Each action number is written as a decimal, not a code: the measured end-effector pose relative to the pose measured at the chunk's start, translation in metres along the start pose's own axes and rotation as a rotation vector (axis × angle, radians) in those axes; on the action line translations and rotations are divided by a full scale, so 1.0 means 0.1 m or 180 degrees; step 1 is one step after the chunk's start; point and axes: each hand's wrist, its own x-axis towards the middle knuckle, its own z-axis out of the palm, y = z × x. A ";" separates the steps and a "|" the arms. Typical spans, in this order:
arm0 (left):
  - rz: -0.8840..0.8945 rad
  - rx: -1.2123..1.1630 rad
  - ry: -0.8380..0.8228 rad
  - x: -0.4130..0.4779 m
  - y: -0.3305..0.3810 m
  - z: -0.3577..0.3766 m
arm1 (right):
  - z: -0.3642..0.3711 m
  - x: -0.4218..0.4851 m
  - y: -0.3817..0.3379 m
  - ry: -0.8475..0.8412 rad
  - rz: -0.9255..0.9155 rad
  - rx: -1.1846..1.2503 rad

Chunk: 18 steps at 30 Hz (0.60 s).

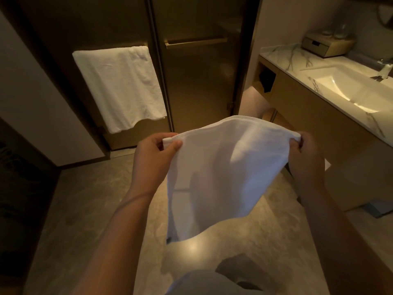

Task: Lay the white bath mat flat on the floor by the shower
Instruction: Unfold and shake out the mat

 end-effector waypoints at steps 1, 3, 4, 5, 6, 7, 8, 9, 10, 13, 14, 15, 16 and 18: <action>0.0007 -0.0004 -0.0022 0.00 0.00 0.01 | 0.01 0.02 0.01 -0.0030 0.0010 -0.0034; 0.0017 0.0011 -0.0051 0.02 0.01 0.03 | 0.01 0.05 0.03 -0.0093 0.0013 -0.0125; 0.0026 0.0029 -0.0051 0.02 0.02 0.04 | 0.01 0.06 0.04 -0.0136 0.0000 -0.0179; 0.0040 0.0050 -0.0043 0.03 0.02 0.04 | 0.01 0.07 0.06 -0.0186 -0.0011 -0.0226; 0.0056 0.0075 -0.0035 0.04 0.02 0.03 | 0.02 0.08 0.08 -0.0243 -0.0001 -0.0270; 0.0069 0.0094 -0.0030 0.04 0.03 0.03 | 0.03 0.09 0.10 -0.0299 0.0023 -0.0316; 0.0080 0.0109 -0.0032 0.04 0.03 0.02 | 0.05 0.10 0.13 -0.0347 0.0055 -0.0365; 0.0094 0.0124 -0.0040 0.05 0.04 0.01 | 0.07 0.11 0.15 -0.0380 0.0085 -0.0413; 0.0112 0.0143 -0.0051 0.05 0.04 0.01 | 0.09 0.10 0.16 -0.0404 0.0112 -0.0448; 0.0138 0.0162 -0.0093 0.06 0.05 0.01 | 0.15 0.08 0.17 -0.0539 0.0232 -0.0491; 0.0144 0.0180 -0.0104 0.07 0.04 0.02 | 0.17 0.07 0.17 -0.0602 0.0265 -0.0489; 0.0148 0.0199 -0.0111 0.07 0.04 0.02 | 0.19 0.05 0.17 -0.0666 0.0267 -0.0492; 0.0146 0.0202 -0.0118 0.08 0.03 0.03 | 0.22 0.03 0.15 -0.0723 0.0247 -0.0496; 0.0142 0.0194 -0.0141 0.08 0.02 0.06 | 0.27 -0.03 0.05 -0.0743 0.0127 -0.0476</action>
